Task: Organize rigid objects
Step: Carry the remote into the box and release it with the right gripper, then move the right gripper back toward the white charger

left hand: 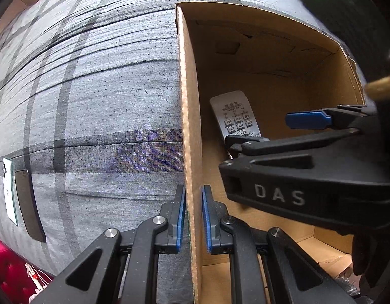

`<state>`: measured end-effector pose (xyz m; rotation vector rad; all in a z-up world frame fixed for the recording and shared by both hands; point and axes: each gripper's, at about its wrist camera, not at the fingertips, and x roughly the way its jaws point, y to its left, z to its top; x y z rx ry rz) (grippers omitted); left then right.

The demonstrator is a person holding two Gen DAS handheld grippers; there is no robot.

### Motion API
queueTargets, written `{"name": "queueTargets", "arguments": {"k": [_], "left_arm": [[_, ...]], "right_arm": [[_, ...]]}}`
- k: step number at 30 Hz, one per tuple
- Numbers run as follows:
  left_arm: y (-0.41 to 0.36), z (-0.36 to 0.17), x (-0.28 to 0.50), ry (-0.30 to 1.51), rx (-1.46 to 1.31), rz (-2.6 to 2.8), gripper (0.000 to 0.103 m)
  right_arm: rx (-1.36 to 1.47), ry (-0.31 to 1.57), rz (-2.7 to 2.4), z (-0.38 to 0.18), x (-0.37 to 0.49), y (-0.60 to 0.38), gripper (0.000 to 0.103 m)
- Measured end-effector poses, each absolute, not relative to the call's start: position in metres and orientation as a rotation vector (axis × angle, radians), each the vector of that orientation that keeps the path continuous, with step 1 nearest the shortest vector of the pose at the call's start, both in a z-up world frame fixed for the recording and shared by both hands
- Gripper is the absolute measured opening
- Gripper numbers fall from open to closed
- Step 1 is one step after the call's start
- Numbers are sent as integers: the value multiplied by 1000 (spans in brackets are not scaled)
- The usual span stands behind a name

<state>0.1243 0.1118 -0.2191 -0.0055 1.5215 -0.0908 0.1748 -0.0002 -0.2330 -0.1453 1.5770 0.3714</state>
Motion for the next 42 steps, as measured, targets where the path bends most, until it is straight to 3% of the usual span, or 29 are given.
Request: {"name": "queueTargets", "arguments": {"k": [10, 23, 42], "left_arm": [[111, -215, 120, 1516, -4, -92, 13], [114, -213, 123, 1526, -10, -92, 13], [104, -218, 123, 1523, 20, -88, 13]], "right_arm": [[-155, 1468, 348, -189, 163, -27, 103], [-120, 1402, 314, -137, 156, -56, 103], [-13, 1369, 166, -121, 161, -157, 103]]}}
